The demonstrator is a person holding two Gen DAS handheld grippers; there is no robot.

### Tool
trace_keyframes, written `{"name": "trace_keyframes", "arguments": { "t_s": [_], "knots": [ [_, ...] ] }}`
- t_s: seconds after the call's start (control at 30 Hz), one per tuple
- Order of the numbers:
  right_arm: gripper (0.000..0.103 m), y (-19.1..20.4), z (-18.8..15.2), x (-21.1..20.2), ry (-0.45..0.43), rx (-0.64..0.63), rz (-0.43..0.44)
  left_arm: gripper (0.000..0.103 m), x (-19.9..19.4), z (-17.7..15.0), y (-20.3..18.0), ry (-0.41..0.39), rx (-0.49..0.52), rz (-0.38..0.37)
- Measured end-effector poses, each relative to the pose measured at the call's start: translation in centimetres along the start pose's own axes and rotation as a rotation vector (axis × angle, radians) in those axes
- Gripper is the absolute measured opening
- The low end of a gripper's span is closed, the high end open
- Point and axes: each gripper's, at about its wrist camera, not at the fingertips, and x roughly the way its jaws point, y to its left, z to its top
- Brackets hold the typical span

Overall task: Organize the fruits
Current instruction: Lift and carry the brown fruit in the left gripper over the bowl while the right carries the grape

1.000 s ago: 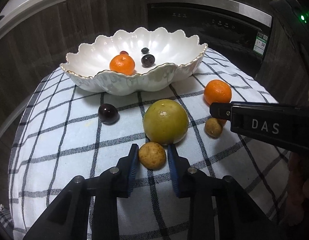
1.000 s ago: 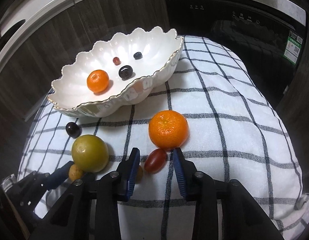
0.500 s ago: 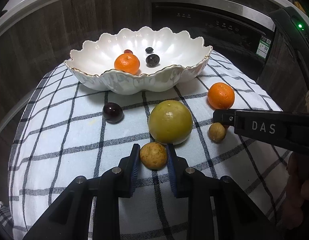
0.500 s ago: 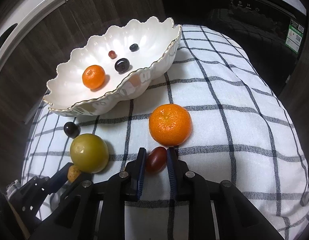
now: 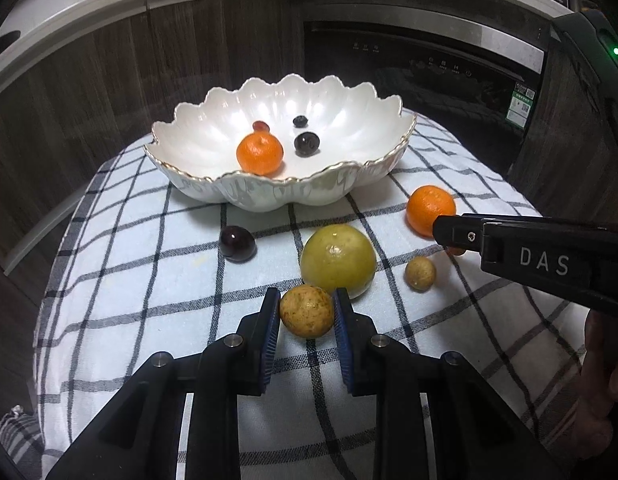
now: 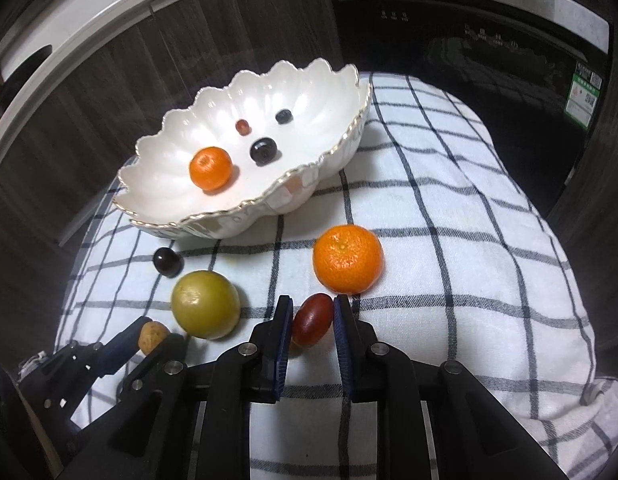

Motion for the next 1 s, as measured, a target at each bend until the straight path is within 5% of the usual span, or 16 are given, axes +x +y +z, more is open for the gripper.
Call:
{"name": "trace_keyframes", "arguments": {
  "t_s": [1.0],
  "knots": [
    [0.022,3.0,1.9,-7.1,-0.153,-0.077,0.01,0.027,-4.8,3.8,2.2,-0.085,-0.092,0.015]
  ]
}}
